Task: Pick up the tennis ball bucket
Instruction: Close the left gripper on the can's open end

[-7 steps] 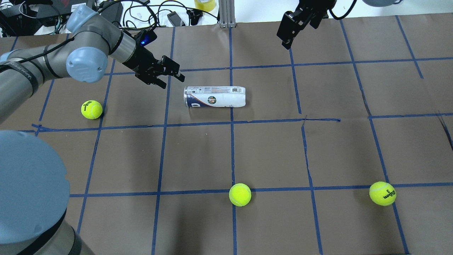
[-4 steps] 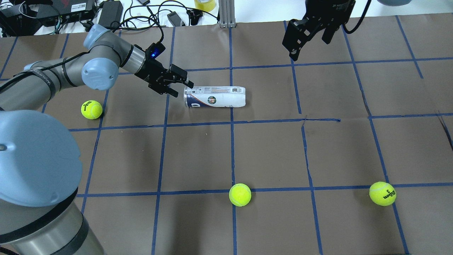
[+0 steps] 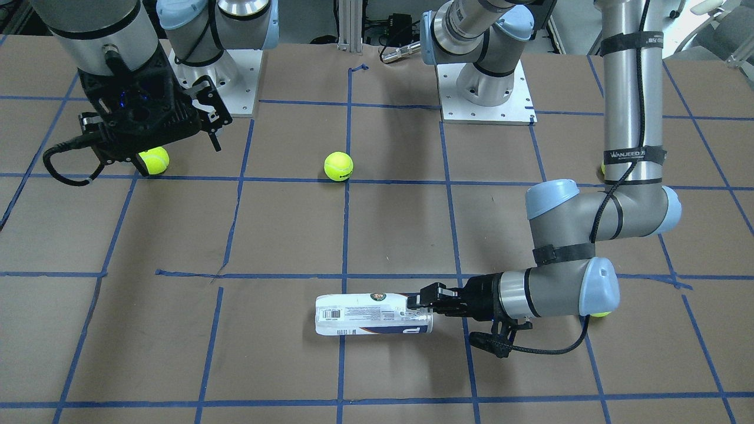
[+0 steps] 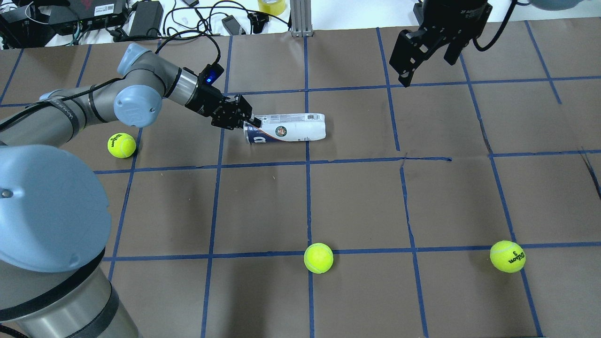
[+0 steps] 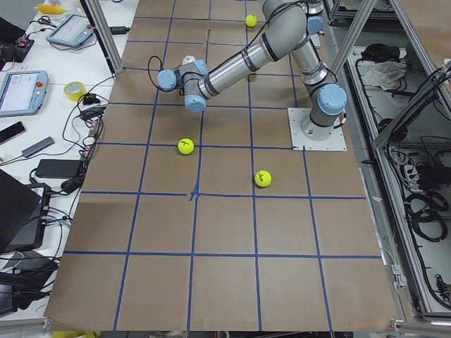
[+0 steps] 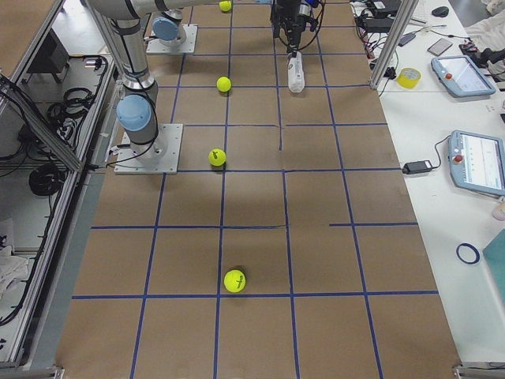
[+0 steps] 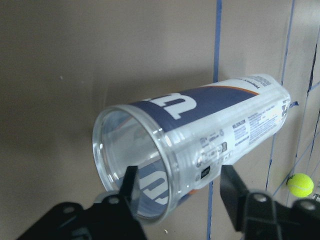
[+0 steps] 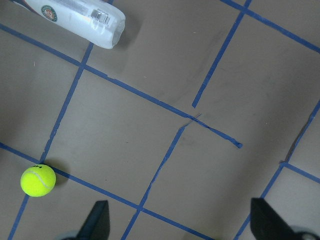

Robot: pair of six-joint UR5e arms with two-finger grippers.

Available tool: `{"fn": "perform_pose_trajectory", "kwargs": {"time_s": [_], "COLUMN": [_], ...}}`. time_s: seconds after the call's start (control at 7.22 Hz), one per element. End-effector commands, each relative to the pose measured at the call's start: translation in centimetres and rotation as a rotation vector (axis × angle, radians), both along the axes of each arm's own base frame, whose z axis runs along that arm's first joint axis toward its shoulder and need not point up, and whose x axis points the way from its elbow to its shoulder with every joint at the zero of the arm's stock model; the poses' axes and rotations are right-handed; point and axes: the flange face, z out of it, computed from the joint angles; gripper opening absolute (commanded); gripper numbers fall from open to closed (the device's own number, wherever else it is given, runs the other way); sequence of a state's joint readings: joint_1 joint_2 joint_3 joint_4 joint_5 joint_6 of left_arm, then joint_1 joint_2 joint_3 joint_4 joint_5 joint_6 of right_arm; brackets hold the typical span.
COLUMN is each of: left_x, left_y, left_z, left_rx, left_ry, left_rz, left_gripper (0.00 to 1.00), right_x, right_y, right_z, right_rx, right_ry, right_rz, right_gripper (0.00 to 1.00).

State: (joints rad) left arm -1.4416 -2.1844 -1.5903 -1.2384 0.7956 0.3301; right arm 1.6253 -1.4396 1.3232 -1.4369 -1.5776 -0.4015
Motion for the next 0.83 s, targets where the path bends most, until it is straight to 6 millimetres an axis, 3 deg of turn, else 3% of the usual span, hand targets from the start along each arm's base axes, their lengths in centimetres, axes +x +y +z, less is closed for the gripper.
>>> {"fn": "perform_pose_trajectory", "kwargs": {"time_s": [0.0,0.28,0.55,0.69], "left_x": [-0.6,-2.0,-6.0,-6.0], "left_y": [-0.3,0.2,1.2,0.1], "left_z": [2.1,5.9,11.9,16.0], "left_rx": [-0.009,0.034,0.063,0.076], "left_ry": [0.056,0.064,0.079,0.044], "left_rz": [0.036,0.107,0.172,0.249], "left_gripper": [0.0,0.0,0.0,0.0], "right_x": [-1.2,-1.3,-1.1,-1.2], "right_y": [-0.3,-0.3,-0.3,-0.3], "right_z": [0.3,0.3,0.2,0.2], "right_rx": [-0.019,-0.018,-0.014,-0.014], "right_ry": [0.002,0.002,-0.004,-0.001], "right_rz": [-0.02,-0.022,-0.02,-0.022], "right_gripper": [1.0,1.0,1.0,1.0]}}
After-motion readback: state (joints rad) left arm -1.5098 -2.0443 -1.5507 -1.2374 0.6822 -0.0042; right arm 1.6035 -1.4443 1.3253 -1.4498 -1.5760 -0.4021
